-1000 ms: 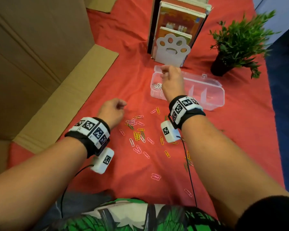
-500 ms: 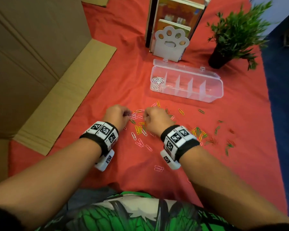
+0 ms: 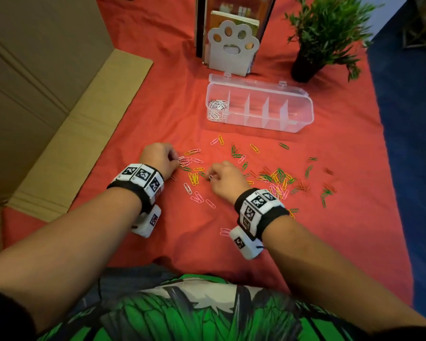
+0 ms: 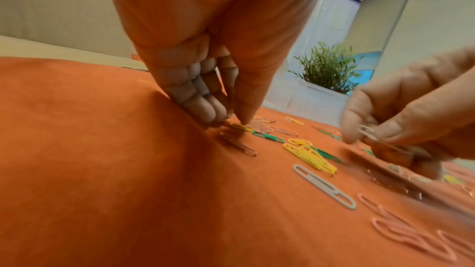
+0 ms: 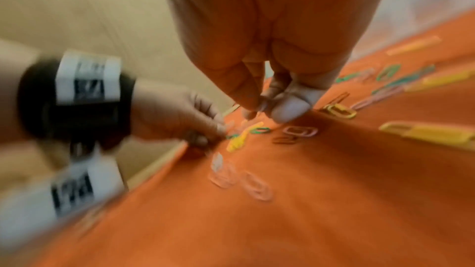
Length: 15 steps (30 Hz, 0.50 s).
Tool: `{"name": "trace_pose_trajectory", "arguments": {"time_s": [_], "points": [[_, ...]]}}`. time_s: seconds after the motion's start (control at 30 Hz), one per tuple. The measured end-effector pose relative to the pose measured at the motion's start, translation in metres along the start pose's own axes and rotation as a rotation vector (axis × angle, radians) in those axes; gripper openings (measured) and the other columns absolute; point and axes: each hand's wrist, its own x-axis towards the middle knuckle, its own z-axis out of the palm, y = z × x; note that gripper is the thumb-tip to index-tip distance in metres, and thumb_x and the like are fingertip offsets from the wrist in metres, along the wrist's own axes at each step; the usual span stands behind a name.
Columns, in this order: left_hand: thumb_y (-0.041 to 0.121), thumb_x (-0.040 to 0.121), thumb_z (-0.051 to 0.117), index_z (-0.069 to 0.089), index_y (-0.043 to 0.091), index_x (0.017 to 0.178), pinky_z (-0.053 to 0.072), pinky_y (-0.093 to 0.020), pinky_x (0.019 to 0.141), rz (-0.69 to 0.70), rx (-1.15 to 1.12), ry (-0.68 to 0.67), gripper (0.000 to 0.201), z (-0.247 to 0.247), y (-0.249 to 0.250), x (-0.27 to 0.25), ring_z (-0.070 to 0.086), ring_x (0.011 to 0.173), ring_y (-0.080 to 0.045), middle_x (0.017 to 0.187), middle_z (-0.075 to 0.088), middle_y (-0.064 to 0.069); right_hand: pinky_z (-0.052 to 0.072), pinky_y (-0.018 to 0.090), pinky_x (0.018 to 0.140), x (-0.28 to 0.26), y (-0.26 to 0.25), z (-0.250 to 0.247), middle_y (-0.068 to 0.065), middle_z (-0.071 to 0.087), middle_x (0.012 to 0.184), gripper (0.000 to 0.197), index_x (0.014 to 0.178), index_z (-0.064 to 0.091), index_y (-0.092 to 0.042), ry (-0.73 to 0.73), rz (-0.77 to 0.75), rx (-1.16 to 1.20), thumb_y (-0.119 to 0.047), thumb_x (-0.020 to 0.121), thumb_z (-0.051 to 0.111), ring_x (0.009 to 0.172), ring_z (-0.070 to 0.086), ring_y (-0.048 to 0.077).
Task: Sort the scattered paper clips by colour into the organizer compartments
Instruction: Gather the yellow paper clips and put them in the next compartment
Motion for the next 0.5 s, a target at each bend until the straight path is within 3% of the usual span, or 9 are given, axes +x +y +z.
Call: {"name": "trace_pose_trajectory", "arguments": {"time_s": [0.1,0.2,0.3,0.4,0.47,0.5], "points": [[0.012,0.077,0.067,0.064,0.015,0.091,0.038,-0.022,0.066,-0.024,-0.15,0.017,0.015,-0.002,-0.005,-0.003,0.06,0.073,-0.021,0.075,0.064,-0.004,0.04,0.028,0.061,-0.001,-0.006,-0.003,0.003,0.049,0.067,0.027,0.067,0.056,-0.019,-0.059,0.224,0.485,-0.001,0.082,0.042,0.061,0.048,0.02],[0.009,0.083,0.06,0.06,0.025,0.089,0.039,-0.024,0.062,-0.006,-0.261,-0.046,0.017,-0.002,-0.008,-0.007,0.05,0.057,-0.014,0.064,0.053,0.004,0.033,0.023,0.049,-0.004,-0.009,-0.001,0.004,0.046,0.059,0.025,0.065,0.052,-0.019,-0.097,0.331,0.692,-0.002,0.082,0.045,0.05,0.041,0.018],[0.016,0.085,0.062,0.057,0.024,0.071,0.04,-0.024,0.059,0.011,-0.332,-0.082,0.017,0.0,-0.01,-0.014,0.05,0.052,-0.006,0.062,0.055,0.006,0.035,0.025,0.048,-0.008,-0.007,0.005,-0.001,0.047,0.058,0.02,0.067,0.05,-0.022,-0.116,0.259,0.475,-0.015,0.086,0.052,0.049,0.043,0.014],[0.017,0.084,0.065,0.06,0.025,0.069,0.043,-0.021,0.056,0.026,-0.353,-0.125,0.018,0.006,-0.016,-0.023,0.051,0.041,0.003,0.059,0.06,0.002,0.041,0.027,0.062,-0.013,-0.003,0.015,-0.001,0.056,0.067,0.021,0.066,0.05,-0.022,-0.131,0.164,0.215,-0.019,0.086,0.053,0.063,0.051,0.016],[0.01,0.084,0.063,0.062,0.027,0.076,0.045,-0.021,0.055,0.043,-0.375,-0.169,0.018,0.01,-0.018,-0.028,0.053,0.043,-0.001,0.059,0.059,-0.001,0.039,0.024,0.068,-0.018,0.0,0.021,0.007,0.062,0.08,0.013,0.072,0.055,-0.021,-0.11,0.102,0.053,-0.019,0.085,0.053,0.075,0.054,0.019],[0.008,0.084,0.062,0.063,0.027,0.082,0.047,-0.023,0.059,0.064,-0.355,-0.183,0.019,0.012,-0.019,-0.03,0.056,0.051,-0.008,0.063,0.06,-0.003,0.04,0.025,0.07,-0.021,0.002,0.023,0.01,0.063,0.086,0.008,0.077,0.058,-0.02,-0.092,0.067,-0.013,-0.019,0.084,0.054,0.08,0.056,0.022]]}}
